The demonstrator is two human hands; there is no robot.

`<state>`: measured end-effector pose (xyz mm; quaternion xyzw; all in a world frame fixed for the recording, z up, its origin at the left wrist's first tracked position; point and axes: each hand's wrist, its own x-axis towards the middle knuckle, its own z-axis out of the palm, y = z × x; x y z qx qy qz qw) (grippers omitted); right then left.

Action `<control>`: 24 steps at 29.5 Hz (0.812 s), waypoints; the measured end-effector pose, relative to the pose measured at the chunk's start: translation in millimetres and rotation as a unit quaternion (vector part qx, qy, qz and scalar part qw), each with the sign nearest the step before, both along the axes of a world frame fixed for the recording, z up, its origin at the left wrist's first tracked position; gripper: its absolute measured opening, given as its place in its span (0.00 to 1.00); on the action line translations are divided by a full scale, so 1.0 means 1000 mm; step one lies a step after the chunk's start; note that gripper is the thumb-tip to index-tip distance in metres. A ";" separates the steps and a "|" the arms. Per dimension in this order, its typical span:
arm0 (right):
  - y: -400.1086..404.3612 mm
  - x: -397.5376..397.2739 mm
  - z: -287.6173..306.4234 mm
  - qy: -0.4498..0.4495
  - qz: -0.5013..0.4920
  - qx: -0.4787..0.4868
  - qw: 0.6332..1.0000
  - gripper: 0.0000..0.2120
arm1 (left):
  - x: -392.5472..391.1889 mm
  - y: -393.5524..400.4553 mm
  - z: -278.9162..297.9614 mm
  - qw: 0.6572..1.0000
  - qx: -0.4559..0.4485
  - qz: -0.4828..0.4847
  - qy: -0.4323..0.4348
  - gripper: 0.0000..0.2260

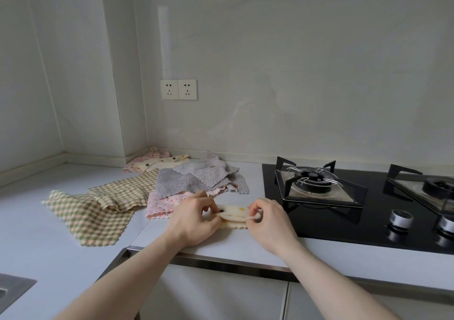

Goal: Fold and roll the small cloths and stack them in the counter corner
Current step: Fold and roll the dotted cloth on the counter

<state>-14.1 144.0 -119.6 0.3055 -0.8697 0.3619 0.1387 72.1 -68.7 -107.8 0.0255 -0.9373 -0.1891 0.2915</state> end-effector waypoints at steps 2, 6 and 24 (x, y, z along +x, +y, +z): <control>-0.001 -0.001 0.000 0.023 -0.008 0.022 0.999 0.05 | -0.002 0.000 -0.001 1.000 0.009 0.003 0.000 0.14; -0.002 -0.003 -0.001 0.056 -0.029 0.034 0.997 0.12 | -0.006 -0.001 -0.004 1.000 0.008 0.028 0.000 0.20; -0.001 -0.001 0.001 0.021 -0.019 0.082 0.996 0.25 | -0.009 -0.007 -0.006 0.995 0.012 -0.060 -0.085 0.15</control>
